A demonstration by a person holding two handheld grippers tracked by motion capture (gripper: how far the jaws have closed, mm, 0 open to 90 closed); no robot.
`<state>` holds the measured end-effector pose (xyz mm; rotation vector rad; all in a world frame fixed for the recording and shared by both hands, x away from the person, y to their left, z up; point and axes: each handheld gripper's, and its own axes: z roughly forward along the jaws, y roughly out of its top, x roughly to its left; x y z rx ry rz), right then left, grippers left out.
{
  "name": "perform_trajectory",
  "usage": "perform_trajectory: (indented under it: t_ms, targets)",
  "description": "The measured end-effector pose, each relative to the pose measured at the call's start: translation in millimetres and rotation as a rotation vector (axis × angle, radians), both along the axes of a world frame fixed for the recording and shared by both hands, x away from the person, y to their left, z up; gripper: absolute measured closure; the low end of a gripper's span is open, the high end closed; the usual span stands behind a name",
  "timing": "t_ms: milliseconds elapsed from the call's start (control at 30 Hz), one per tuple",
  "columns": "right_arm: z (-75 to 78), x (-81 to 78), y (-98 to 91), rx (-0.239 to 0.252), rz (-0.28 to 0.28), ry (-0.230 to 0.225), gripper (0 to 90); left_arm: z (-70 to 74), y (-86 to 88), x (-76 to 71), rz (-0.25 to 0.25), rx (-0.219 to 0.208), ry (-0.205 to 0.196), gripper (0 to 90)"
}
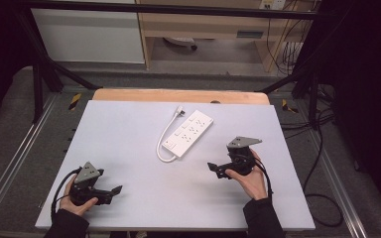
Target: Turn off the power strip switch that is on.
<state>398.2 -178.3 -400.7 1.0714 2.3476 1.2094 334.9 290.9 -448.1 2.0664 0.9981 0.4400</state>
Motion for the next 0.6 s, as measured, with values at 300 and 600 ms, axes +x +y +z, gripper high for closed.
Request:
perform_trajectory:
  t_ms: [300,600]
  targets:
    - [-16.5,-17.3,-29.0,0.0,-0.024,0.014,1.8,-0.2,-0.6,0.1,-0.001,0.002,0.002,5.4]
    - [-31.3,-32.9,-54.7,0.004,-0.045,0.035,1.6,-0.1,-1.2,-0.2,-0.003,0.001,0.002,5.4]
